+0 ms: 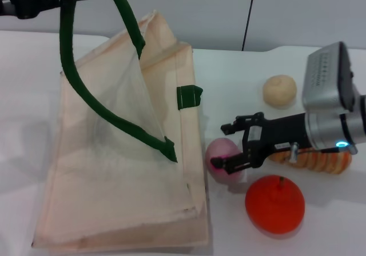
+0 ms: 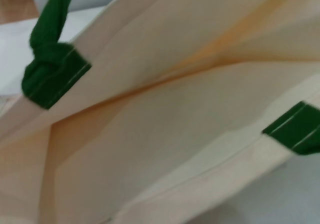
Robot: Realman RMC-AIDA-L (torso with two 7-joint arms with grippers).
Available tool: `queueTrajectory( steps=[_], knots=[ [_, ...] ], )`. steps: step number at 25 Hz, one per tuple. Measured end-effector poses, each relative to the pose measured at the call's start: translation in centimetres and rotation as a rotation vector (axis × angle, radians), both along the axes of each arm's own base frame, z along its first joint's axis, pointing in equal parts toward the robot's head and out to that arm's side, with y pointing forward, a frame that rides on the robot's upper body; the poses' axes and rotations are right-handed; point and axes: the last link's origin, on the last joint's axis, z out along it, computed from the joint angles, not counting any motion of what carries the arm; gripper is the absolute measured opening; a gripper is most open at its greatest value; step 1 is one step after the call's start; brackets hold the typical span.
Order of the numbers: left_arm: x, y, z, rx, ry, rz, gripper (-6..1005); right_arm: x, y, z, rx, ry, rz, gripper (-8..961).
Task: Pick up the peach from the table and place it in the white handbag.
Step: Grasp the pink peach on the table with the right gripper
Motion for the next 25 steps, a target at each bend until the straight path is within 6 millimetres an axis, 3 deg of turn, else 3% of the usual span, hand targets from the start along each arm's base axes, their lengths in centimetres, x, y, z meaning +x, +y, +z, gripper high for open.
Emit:
queueTrajectory(
  steps=[20, 22, 25],
  knots=[
    [0.0, 0.0, 0.0, 0.004, -0.003, -0.001, 145, -0.5, -0.7, -1.6, -0.107, -0.144, 0.055, 875],
    [0.1, 0.0, 0.0, 0.004, -0.004, -0.002, 145, -0.4, -0.8, -1.7, -0.111, -0.158, 0.065, 749],
    [0.1, 0.0, -0.1, 0.003, -0.004, -0.002, 145, -0.4, -0.7, -1.7, -0.101, -0.158, 0.073, 719]
  ],
)
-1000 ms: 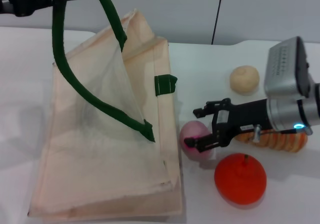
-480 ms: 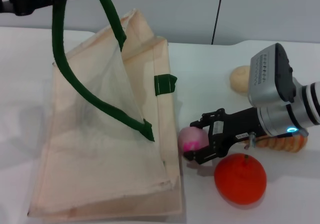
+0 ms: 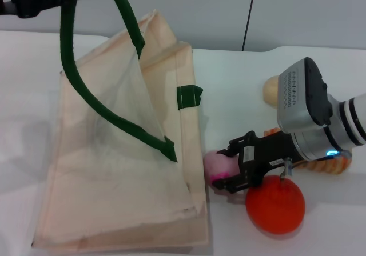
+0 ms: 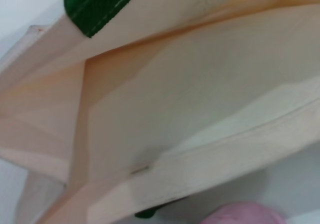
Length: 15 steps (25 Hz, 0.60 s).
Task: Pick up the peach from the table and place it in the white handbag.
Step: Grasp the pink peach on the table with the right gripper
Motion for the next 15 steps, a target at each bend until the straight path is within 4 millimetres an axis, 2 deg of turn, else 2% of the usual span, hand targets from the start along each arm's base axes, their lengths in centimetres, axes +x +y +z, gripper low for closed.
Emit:
queueTrajectory(
  steps=[9, 15],
  knots=[
    [-0.2, -0.1, 0.0, 0.000, 0.000, 0.005, 145, 0.4, 0.6, 0.2, 0.060, 0.004, -0.009, 647],
    [-0.3, -0.2, 0.0, 0.000, 0.000, 0.007, 145, 0.4, 1.2, 0.8, 0.133, 0.069, -0.025, 626]
  ],
)
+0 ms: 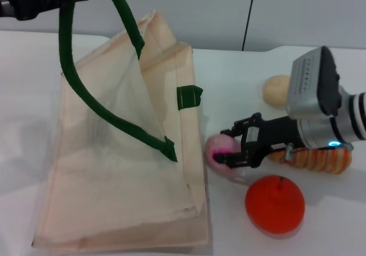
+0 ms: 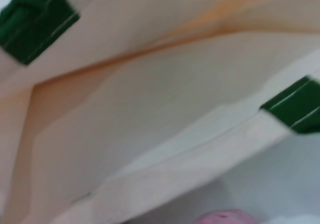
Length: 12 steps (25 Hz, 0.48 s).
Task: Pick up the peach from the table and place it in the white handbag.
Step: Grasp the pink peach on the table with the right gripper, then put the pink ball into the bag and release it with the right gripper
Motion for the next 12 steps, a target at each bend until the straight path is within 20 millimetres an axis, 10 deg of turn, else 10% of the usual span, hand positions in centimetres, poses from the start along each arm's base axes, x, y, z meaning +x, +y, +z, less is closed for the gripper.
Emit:
queueTrajectory(
  steps=[12],
  knots=[
    [-0.3, -0.2, 0.1, -0.007, 0.009, 0.018, 145, 0.4, 1.7, 2.1, 0.147, 0.089, -0.062, 533]
  ],
)
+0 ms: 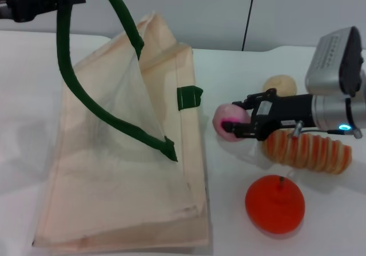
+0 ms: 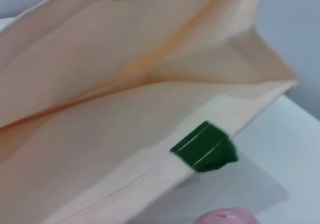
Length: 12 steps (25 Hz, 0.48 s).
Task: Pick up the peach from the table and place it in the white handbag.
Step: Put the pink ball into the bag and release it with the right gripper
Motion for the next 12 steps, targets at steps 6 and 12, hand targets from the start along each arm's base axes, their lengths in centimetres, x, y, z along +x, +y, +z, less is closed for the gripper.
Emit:
queueTrajectory(
  steps=[6, 12],
  knots=[
    [-0.4, -0.2, 0.0, -0.006, 0.006, 0.015, 145, 0.5, 0.2, 1.1, 0.051, 0.031, -0.019, 534],
    [-0.4, -0.2, 0.1, 0.000, 0.006, 0.015, 145, 0.8, 1.4, 3.4, 0.154, 0.138, -0.086, 530]
  ],
)
